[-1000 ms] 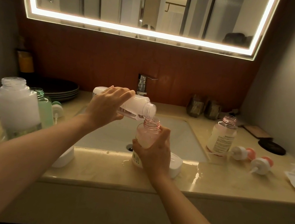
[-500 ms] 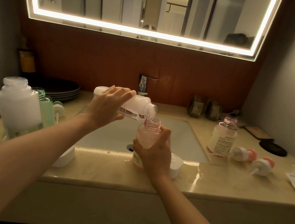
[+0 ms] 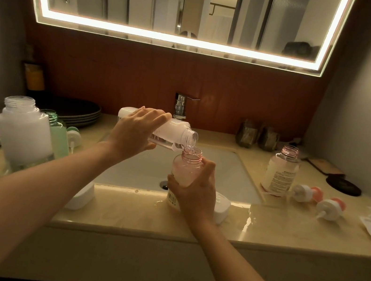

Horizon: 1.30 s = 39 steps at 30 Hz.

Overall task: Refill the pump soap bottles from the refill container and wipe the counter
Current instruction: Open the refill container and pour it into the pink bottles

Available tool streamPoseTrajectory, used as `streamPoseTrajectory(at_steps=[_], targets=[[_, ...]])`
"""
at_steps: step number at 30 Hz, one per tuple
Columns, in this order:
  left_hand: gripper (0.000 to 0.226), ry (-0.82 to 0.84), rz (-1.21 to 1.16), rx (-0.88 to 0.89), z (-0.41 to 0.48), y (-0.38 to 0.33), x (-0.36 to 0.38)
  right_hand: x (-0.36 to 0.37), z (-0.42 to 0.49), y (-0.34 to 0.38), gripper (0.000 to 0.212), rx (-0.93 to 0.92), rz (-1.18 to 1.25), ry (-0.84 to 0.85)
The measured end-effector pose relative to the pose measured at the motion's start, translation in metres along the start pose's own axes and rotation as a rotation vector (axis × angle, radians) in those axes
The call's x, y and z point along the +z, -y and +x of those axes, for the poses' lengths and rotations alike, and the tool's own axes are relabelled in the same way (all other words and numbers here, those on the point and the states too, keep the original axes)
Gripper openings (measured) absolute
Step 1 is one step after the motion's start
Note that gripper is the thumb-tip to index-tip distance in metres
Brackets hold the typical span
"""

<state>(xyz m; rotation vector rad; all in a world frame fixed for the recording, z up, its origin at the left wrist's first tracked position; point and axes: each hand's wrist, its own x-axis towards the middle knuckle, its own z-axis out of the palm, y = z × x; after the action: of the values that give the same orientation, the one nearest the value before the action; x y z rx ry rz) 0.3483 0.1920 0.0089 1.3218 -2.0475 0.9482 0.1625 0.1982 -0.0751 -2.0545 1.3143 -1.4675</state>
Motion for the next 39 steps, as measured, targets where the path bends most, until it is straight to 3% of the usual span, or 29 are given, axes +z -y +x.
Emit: streamPoseTrajectory(at_steps=[39], targets=[[0.084, 0.013, 0.02, 0.009, 0.0007, 0.0024, -0.0005, -0.0002, -0.0007, -0.0003, 0.076, 0.01, 0.006, 0.006]])
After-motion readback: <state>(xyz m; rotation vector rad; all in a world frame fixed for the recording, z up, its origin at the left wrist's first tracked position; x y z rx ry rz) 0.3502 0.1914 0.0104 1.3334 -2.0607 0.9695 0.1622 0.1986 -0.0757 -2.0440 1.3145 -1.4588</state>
